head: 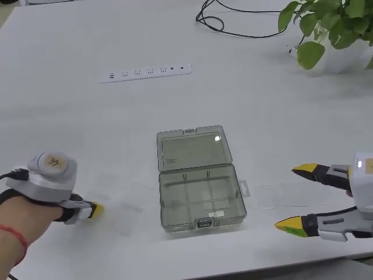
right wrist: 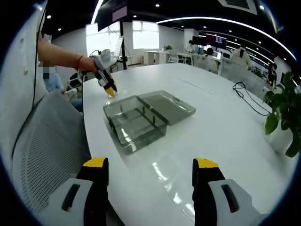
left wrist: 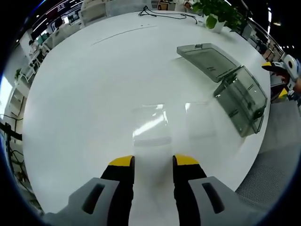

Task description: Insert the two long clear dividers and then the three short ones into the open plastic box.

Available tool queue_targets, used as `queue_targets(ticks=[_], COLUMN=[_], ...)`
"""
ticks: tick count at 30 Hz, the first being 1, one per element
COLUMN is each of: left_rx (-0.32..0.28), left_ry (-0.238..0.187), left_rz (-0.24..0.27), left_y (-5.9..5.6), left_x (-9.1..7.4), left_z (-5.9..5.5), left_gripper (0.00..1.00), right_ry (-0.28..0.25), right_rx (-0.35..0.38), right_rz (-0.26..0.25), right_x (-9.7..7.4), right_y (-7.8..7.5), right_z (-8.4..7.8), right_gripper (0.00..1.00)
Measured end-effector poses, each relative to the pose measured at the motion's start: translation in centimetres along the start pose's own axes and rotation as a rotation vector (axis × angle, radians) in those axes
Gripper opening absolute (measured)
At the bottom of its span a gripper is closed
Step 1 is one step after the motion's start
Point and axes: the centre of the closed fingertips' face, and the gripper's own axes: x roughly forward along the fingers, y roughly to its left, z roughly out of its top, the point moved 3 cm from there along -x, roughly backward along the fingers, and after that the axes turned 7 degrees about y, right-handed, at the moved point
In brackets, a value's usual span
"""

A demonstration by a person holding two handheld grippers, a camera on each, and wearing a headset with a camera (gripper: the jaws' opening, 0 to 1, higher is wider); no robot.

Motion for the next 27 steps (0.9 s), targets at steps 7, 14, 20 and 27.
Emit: queue_targets(ticks=[7, 14, 20, 27], left_rx=[-0.049, -0.089, -0.122, -0.149], left_ry=[-0.053, -0.117, -0.191, -0.288], left_rz=[-0.027, -0.054, -0.086, -0.139], left_y=[-0.2, -0.6, -1.2, -2.6], left_x=[-0.9, -2.1, -3.4, -5.2], left_z=[0.3, 0.7, 1.5, 2.9], left_gripper=[0.31, 0.30, 0.30, 0.30], right_ry=[0.002, -0.008, -0.030, -0.068], right_rx=[-0.008, -0.017, -0.009, 0.013], right_rz=[-0.002, -0.007, -0.010, -0.012], right_x=[-0.2, -0.6, -0.9, -1.4], right_y=[0.0, 0.2, 0.3, 0.5], right_z=[0.4, 1.2, 2.3, 4.0], right_gripper=[0.74, 0.73, 0.73, 0.71])
